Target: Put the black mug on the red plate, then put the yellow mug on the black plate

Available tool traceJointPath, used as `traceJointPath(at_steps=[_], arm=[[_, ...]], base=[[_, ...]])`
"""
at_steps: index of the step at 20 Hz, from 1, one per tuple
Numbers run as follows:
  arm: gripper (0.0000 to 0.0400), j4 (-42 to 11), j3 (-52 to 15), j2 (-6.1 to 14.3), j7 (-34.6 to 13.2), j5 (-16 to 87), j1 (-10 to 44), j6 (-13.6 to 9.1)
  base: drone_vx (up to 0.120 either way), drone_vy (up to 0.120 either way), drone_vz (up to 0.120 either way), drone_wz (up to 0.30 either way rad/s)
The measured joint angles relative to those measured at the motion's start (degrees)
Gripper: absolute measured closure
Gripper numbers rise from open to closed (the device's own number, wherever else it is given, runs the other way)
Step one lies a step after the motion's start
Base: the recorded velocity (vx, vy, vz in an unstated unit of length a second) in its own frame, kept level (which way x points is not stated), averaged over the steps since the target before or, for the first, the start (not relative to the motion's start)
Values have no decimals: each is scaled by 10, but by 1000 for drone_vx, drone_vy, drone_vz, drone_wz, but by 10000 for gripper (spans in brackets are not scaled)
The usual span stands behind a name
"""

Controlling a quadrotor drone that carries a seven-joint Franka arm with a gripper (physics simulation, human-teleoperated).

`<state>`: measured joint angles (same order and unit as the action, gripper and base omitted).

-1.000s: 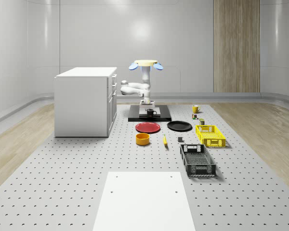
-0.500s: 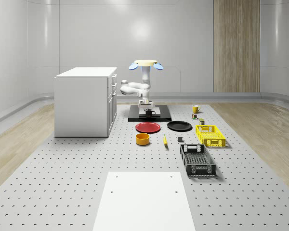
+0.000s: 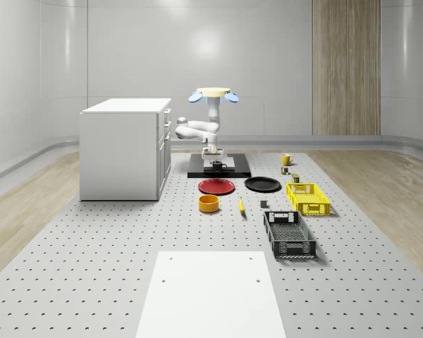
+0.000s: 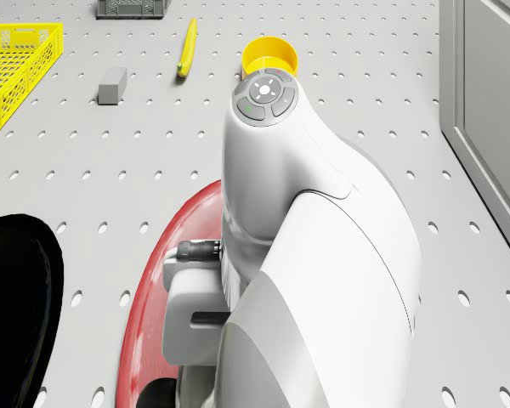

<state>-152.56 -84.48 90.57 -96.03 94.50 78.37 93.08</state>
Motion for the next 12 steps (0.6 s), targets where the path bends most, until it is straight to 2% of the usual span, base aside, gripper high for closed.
traceJointPath(at_steps=[5,12], arm=[[290,44,3,3,4,-2,41,7],[290,80,43,5,5,27,72,35]], base=[[0,0,0,0],[0,0,0,0]])
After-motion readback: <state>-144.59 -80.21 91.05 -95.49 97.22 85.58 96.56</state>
